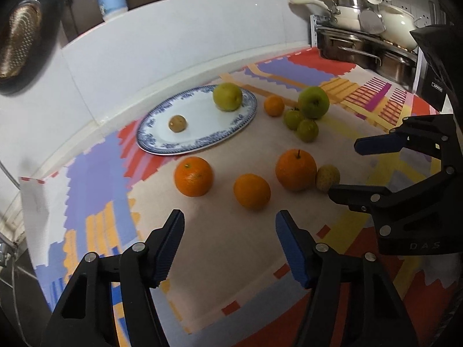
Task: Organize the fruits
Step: 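Grasp an orange with the left tool while the right tool grasps another brown fruit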
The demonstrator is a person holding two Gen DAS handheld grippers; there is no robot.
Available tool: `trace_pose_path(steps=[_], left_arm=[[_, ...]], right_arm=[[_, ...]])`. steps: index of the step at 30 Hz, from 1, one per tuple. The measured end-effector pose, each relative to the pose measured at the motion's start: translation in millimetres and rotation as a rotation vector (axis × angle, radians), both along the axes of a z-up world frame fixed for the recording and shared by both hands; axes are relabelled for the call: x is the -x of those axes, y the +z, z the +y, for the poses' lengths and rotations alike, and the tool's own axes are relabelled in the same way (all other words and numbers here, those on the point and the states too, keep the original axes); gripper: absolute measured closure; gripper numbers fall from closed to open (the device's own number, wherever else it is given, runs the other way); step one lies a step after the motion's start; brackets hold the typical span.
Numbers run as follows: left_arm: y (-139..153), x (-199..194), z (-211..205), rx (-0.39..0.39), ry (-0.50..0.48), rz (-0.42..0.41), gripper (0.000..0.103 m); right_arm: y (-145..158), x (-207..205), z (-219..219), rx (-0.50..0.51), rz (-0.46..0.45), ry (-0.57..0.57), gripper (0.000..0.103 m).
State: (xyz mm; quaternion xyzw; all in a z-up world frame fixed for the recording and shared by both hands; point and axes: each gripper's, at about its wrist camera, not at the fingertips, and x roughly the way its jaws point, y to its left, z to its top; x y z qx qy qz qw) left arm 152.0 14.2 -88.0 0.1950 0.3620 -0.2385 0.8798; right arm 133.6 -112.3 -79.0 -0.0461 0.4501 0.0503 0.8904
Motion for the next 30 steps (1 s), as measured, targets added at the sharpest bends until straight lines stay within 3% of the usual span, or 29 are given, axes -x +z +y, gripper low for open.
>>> trace_pose_path(steps=[17,30], left_arm=[[-18,-30,-19,0.114,-0.026,0.142,0.053],[-21,-39,-24,0.128,0.002,0.163,0.069]], right_arm=[[-12,-13,-8,-0.088,0.052,-0.017,0.053],[-14,-18,-8,-0.136,0.070,0.003,0.066]])
